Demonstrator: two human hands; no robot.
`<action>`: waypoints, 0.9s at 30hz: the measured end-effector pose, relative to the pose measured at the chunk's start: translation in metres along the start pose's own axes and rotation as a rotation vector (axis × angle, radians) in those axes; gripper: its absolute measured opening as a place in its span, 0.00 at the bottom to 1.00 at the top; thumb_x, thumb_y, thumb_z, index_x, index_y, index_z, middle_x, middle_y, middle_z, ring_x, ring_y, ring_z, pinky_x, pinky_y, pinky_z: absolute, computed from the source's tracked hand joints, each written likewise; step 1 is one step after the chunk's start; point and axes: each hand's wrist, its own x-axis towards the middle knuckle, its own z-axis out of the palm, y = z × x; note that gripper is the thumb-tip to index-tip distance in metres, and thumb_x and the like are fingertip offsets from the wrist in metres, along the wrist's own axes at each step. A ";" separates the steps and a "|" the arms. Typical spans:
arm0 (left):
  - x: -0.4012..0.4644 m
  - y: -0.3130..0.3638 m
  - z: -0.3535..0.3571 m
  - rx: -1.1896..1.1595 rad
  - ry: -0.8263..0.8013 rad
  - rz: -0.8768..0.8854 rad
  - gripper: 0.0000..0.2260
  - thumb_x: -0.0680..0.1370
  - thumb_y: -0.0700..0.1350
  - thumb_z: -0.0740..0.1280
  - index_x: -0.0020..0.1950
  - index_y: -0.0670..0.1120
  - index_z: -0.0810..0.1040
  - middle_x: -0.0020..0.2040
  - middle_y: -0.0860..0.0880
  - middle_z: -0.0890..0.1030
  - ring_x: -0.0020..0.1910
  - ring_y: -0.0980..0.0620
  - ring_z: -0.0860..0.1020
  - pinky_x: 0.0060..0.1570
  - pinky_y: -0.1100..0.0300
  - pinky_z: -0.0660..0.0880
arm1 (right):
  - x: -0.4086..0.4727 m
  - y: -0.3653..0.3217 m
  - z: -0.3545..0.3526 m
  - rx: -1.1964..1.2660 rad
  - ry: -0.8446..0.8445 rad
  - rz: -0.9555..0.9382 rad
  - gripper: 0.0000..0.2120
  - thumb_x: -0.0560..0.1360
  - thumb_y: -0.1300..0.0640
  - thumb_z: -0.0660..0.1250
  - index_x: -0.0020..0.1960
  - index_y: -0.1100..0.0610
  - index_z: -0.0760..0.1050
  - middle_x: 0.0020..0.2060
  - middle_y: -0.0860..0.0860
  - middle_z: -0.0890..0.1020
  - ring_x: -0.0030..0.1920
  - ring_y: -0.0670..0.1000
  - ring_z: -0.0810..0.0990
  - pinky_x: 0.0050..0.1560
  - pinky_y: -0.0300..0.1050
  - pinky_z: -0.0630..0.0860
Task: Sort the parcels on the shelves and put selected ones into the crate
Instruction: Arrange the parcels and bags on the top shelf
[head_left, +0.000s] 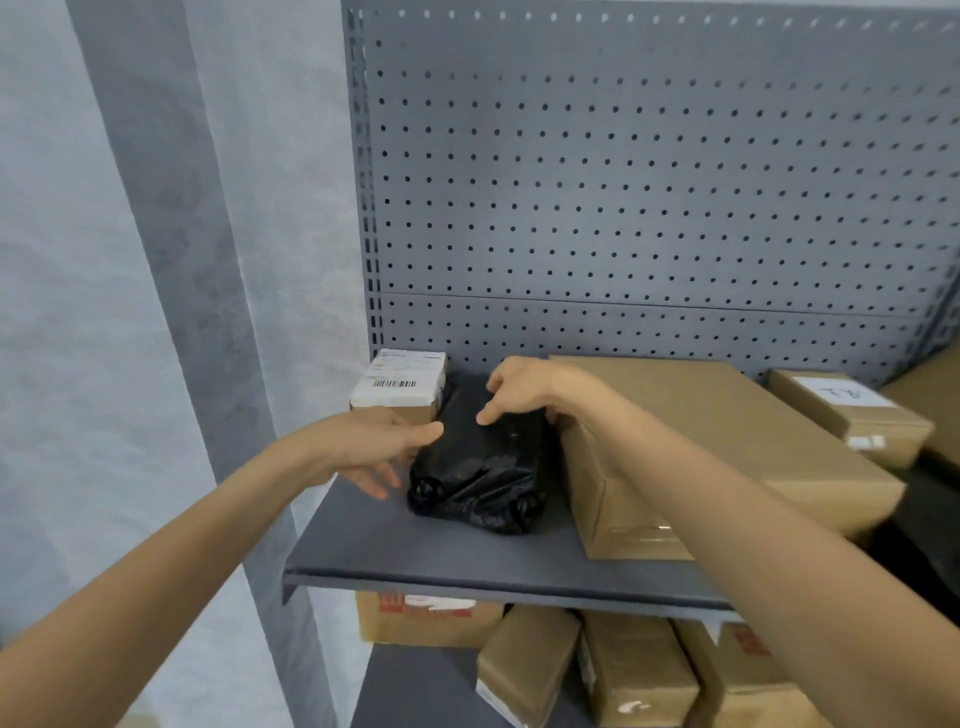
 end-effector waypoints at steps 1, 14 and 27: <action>0.003 0.000 0.006 -0.009 -0.037 -0.012 0.22 0.79 0.61 0.59 0.61 0.46 0.76 0.55 0.46 0.80 0.48 0.50 0.81 0.41 0.60 0.81 | -0.002 -0.001 0.004 -0.022 0.005 -0.019 0.29 0.76 0.51 0.69 0.72 0.62 0.67 0.69 0.57 0.72 0.66 0.58 0.73 0.51 0.48 0.74; 0.026 0.001 0.042 -0.314 0.160 0.037 0.30 0.72 0.54 0.73 0.70 0.45 0.70 0.64 0.48 0.77 0.60 0.49 0.76 0.57 0.58 0.72 | -0.022 0.008 0.019 0.298 0.309 -0.101 0.17 0.74 0.56 0.72 0.60 0.60 0.79 0.59 0.55 0.80 0.61 0.53 0.77 0.56 0.43 0.73; 0.009 0.037 0.000 -0.883 0.138 0.077 0.03 0.76 0.42 0.68 0.47 0.43 0.79 0.39 0.46 0.82 0.33 0.51 0.80 0.28 0.62 0.78 | -0.069 0.035 -0.033 0.769 0.247 -0.441 0.18 0.78 0.55 0.67 0.67 0.52 0.74 0.63 0.44 0.77 0.64 0.41 0.73 0.69 0.39 0.65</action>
